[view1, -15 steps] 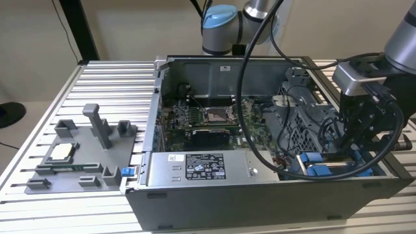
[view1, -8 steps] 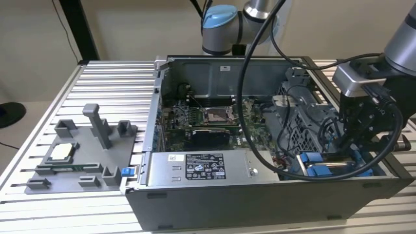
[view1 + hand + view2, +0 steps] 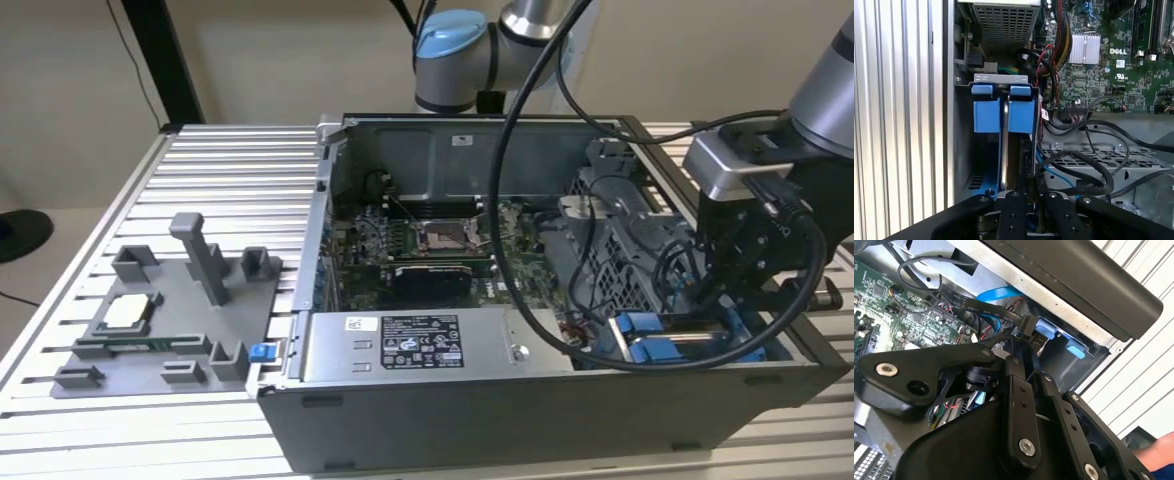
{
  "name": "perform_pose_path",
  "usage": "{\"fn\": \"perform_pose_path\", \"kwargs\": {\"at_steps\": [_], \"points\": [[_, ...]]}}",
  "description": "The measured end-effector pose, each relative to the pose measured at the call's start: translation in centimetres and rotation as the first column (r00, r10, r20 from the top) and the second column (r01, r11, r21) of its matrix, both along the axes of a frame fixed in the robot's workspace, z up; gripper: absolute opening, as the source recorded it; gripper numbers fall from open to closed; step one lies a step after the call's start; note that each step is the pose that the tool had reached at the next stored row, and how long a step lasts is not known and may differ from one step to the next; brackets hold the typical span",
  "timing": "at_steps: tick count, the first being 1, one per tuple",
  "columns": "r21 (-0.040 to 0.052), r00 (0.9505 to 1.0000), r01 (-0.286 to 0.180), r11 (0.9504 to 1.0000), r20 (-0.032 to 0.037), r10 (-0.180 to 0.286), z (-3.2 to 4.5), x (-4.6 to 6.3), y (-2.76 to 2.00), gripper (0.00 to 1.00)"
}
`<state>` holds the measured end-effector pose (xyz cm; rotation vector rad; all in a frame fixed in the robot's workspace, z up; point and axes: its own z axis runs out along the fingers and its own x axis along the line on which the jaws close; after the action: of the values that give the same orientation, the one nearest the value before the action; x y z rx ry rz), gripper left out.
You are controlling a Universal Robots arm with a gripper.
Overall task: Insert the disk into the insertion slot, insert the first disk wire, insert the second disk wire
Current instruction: 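Insert the first disk wire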
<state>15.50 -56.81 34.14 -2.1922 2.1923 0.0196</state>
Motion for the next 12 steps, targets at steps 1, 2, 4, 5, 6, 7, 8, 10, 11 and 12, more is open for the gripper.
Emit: {"fn": "perform_pose_path", "kwargs": {"at_steps": [1,2,4,5,6,7,8,10,11,12], "points": [[-0.0001,1.0,0.0,1.0,0.0,0.0,-0.01,0.0,0.0,0.0],[0.0,1.0,0.0,1.0,0.0,0.0,-0.03,0.0,0.0,0.0],[0.0001,1.0,0.001,1.0,0.0,-0.001,-0.1,0.0,0.0,0.0],[0.0,1.0,0.002,1.0,0.0,-0.002,-0.11,0.01,0.0,0.0],[-0.0002,1.0,0.002,1.0,0.0,-0.002,-0.13,0.01,0.0,0.0],[-0.0002,1.0,0.003,1.0,0.0,-0.003,-0.15,0.01,0.0,0.0],[-0.0003,1.0,0.003,1.0,0.0,-0.003,-0.17,0.01,0.0,0.0],[-0.0001,1.0,0.004,1.0,0.0,-0.004,-0.24,0.01,0.0,0.0],[-0.0001,1.0,0.005,1.0,0.0,-0.005,-0.26,0.01,-0.01,0.0],[-0.0001,1.0,0.005,1.0,0.0001,-0.005,-0.27,0.01,-0.02,0.0]]}}
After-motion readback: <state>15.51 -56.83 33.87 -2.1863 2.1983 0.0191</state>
